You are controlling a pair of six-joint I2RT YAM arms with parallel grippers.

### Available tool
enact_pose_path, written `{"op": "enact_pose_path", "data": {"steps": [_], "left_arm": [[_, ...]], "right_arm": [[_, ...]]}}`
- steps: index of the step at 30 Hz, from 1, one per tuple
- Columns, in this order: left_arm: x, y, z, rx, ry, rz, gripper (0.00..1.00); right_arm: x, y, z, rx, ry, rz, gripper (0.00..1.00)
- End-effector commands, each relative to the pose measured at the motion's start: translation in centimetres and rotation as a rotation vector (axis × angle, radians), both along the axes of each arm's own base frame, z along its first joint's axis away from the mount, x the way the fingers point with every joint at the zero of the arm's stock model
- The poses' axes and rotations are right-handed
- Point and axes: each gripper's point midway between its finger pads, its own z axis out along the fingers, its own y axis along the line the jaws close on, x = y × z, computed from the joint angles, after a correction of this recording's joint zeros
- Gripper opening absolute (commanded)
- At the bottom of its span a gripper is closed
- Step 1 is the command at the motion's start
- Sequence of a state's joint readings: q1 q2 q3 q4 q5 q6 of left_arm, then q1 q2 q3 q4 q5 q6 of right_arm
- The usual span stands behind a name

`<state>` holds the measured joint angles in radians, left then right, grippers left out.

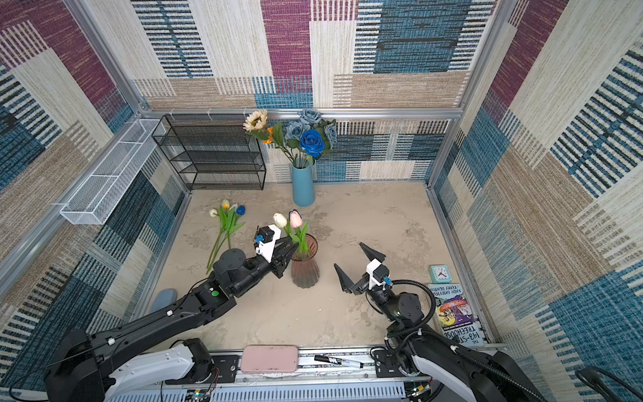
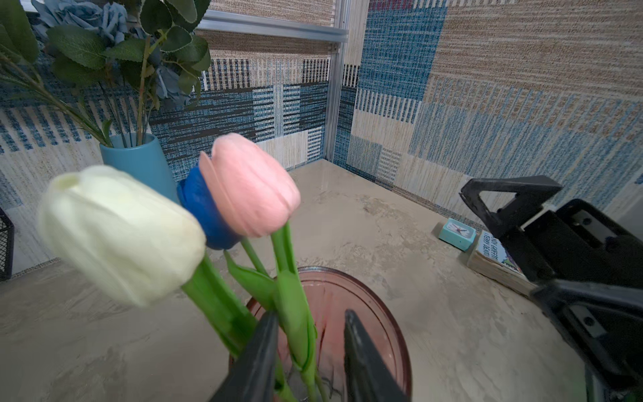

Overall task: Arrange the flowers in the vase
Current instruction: 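Lower the pink tulip stem into the pink vase and open the left gripper, then move the left gripper back to the loose tulips and grasp a white tulip stem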

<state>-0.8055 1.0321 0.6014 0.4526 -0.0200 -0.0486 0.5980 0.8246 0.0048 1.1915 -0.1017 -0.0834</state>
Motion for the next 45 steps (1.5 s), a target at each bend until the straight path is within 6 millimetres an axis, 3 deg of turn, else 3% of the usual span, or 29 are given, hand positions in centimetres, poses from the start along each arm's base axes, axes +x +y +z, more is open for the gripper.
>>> {"op": "enact_pose_path", "data": {"steps": [1, 4, 6, 9, 11, 13, 17, 19, 21, 23, 25, 28, 35, 45], "left_arm": [[-1.1, 1.2, 1.0, 0.019, -0.052, 0.001, 0.46], [-2.0, 3.5, 2.5, 0.047, -0.119, 0.049, 0.52], [-2.1, 5.6, 3.0, 0.060, -0.166, 0.124, 0.62], [0.3, 11.1, 1.9, 0.094, -0.148, 0.398, 0.69], [2.7, 15.6, -0.2, 0.093, -0.033, 0.592, 0.73], [5.1, 20.6, -3.4, 0.058, 0.170, 0.770, 0.72], [8.4, 25.2, -9.1, 0.046, 0.494, 0.883, 0.70], [10.0, 26.6, -11.7, 0.089, 0.654, 0.890, 0.60], [11.2, 28.0, -14.2, 0.125, 0.800, 0.911, 0.58], [12.4, 28.7, -16.2, 0.164, 0.938, 0.886, 0.50], [13.4, 29.2, -17.9, 0.244, 1.025, 0.863, 0.37], [14.6, 29.6, -19.8, 0.365, 1.091, 0.819, 0.34], [16.0, 31.9, -22.0, 0.559, 1.144, 0.848, 0.34], [17.4, 33.2, -23.7, 0.585, 1.148, 0.843, 0.31]], "right_arm": [[-0.2, -0.2, 0.3, 0.012, -0.016, -0.004, 1.00], [-0.2, -0.1, 0.3, 0.012, -0.016, -0.002, 1.00], [-0.2, -0.1, 0.4, 0.013, -0.017, 0.000, 1.00], [-0.3, -0.2, 0.4, 0.016, -0.019, 0.002, 1.00], [-0.3, -0.2, 0.4, 0.016, -0.017, 0.002, 1.00], [-0.2, -0.1, 0.3, 0.015, -0.015, 0.003, 1.00], [-0.2, 0.0, 0.3, 0.012, -0.014, 0.005, 1.00], [-0.2, 0.0, 0.2, 0.011, -0.012, 0.005, 1.00], [-0.3, 0.0, 0.3, 0.012, -0.014, 0.006, 1.00], [-0.2, 0.0, 0.3, 0.010, -0.013, 0.006, 1.00], [-0.2, 0.0, 0.1, 0.007, -0.008, 0.007, 1.00], [-0.1, 0.1, 0.1, 0.003, -0.005, 0.009, 1.00], [0.1, 0.4, -0.2, -0.006, 0.003, 0.015, 1.00], [0.4, 0.7, -0.5, -0.013, 0.017, 0.020, 1.00]]}}
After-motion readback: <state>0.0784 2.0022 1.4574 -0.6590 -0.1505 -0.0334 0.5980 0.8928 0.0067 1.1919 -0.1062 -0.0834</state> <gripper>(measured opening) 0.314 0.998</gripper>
